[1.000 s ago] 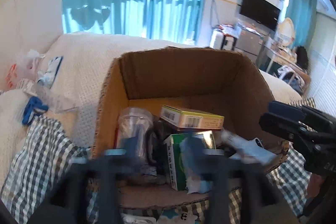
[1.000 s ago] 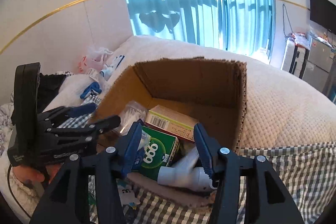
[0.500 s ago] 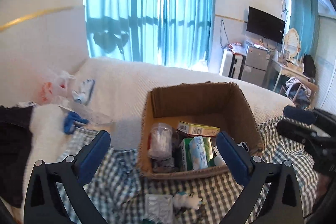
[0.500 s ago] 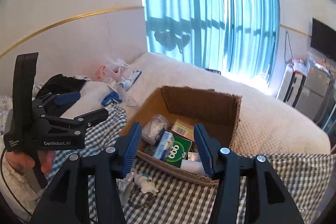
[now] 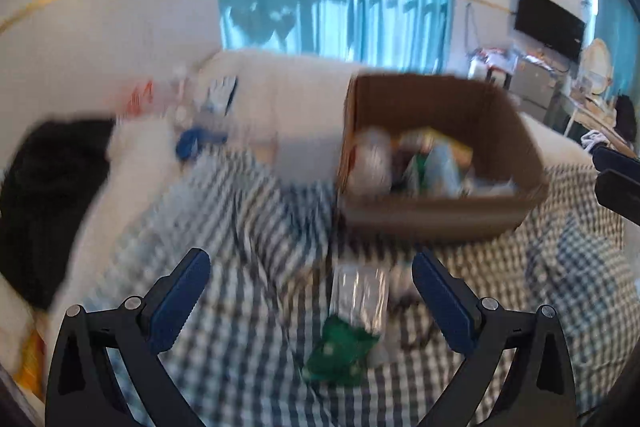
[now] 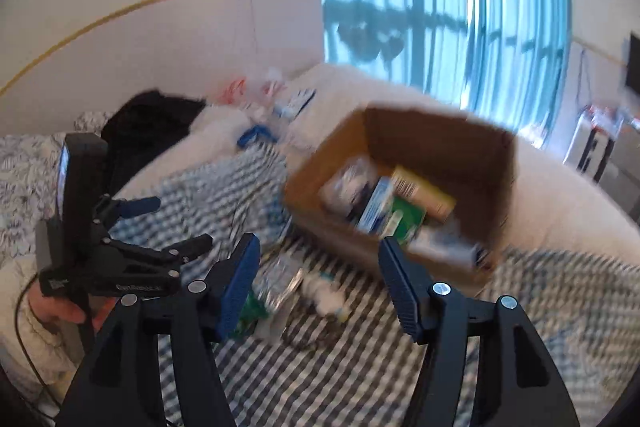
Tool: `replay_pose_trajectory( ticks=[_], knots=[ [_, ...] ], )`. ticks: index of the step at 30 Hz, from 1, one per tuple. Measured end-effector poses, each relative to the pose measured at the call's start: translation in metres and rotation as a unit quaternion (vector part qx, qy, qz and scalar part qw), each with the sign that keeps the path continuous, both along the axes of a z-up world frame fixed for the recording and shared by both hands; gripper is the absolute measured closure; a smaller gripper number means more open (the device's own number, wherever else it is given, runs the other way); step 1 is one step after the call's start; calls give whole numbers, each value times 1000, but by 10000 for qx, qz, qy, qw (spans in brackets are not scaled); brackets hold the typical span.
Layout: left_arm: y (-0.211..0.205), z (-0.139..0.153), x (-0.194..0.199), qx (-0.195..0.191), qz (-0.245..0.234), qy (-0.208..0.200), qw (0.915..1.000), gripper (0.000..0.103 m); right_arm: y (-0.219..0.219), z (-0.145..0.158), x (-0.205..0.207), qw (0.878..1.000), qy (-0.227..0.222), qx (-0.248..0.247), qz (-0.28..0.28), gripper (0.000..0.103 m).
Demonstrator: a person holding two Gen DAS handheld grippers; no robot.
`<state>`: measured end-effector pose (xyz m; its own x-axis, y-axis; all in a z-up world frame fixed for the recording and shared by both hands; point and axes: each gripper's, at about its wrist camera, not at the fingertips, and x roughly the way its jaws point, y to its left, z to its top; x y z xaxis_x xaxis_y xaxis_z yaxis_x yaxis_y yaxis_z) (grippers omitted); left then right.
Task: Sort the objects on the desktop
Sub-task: 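Move both tools back to the remaining items on the bedspread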
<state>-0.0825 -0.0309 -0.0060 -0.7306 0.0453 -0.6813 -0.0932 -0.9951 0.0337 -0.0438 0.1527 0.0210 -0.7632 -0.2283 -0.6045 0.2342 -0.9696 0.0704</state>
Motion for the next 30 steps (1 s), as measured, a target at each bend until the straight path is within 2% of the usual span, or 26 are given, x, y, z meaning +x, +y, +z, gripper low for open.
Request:
replay_pose_trajectory(
  ticks=[4, 6, 9, 11, 18, 25, 30],
  knots=[
    [-1, -57, 6, 8, 86, -244, 9997, 0, -5, -54, -5, 9996, -246, 42, 133, 42],
    [2, -82, 7, -73, -51, -417, 9991, 0, -7, -74, -10, 9991, -374, 89, 178, 42],
    [8, -108, 7, -304, -231, -616, 9974, 0, -6, -102, -20, 9976, -648, 9, 250, 42],
    [10, -119, 5, -278, -357, -765, 9960, 0, -7, -112, -28, 9968, -763, 18, 252, 42],
    [2, -147, -10, -169, -337, -1207, 9920, 0, -10, -133, -52, 9947, -985, -6, 293, 42],
    [6, -156, -15, -366, -370, -1337, 9897, 0, -21, -150, -74, 9917, -1190, 243, 412, 42],
    [3, -159, -16, -324, -368, -1422, 9886, 0, -27, -158, -91, 9903, -1238, 428, 457, 42]
  ],
)
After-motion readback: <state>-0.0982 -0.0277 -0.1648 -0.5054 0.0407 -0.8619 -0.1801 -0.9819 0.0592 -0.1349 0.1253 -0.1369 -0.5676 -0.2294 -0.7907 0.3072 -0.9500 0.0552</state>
